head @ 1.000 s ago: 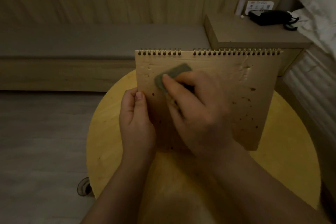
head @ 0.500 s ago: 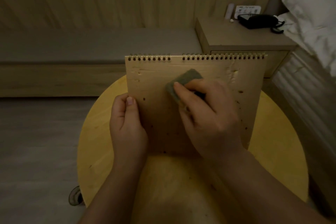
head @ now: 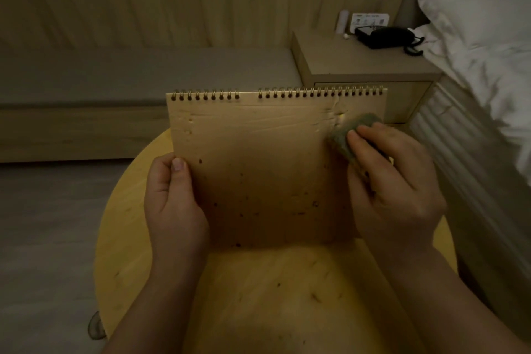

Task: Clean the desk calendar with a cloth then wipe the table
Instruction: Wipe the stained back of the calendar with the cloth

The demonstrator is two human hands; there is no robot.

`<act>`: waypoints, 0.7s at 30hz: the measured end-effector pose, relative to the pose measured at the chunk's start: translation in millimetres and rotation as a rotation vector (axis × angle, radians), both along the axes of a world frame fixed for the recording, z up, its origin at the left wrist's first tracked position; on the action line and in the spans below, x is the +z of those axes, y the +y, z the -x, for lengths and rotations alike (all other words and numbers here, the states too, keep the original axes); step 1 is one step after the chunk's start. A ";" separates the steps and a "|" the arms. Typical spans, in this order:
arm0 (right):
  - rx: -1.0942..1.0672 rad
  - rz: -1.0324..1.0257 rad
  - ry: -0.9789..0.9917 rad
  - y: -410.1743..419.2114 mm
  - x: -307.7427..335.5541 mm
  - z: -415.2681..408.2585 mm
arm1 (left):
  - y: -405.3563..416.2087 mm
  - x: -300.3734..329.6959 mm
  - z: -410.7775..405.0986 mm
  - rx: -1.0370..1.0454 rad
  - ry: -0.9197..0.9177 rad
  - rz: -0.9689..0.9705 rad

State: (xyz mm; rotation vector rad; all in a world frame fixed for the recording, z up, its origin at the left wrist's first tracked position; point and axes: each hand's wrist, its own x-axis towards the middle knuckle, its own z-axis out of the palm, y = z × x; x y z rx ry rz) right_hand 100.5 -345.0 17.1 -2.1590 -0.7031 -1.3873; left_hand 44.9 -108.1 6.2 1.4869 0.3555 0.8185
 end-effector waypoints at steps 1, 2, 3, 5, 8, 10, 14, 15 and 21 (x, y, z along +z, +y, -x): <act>-0.005 0.001 0.004 0.7 -1.0 0.3 | 0.2 -0.1 -0.6 -0.002 -0.003 0.006; -0.007 0.001 0.011 2.2 -2.1 0.7 | 0.6 -0.3 -1.0 -0.003 -0.005 0.010; -0.006 -0.003 0.020 4.6 -3.0 1.4 | 1.1 -0.6 -1.1 -0.005 -0.005 0.012; 0.005 -0.018 0.030 12.3 -5.1 4.0 | 2.1 -0.7 -0.5 -0.006 0.000 0.011; 0.044 -0.036 0.035 28.9 -6.4 9.2 | 2.2 -1.2 0.6 -0.001 -0.002 0.011; 0.084 -0.054 0.044 43.6 -6.8 13.1 | 3.5 -1.8 1.6 -0.002 -0.001 0.019; 0.154 -0.079 0.050 75.6 -5.2 20.2 | 3.7 -2.8 0.2 -0.022 -0.008 0.018; 0.182 -0.082 0.052 85.9 -4.7 22.2 | 4.1 -3.2 -0.2 -0.025 -0.014 0.024; 0.372 -0.097 0.132 149.1 -1.0 36.8 | 5.2 -3.4 1.9 -0.157 -0.103 0.118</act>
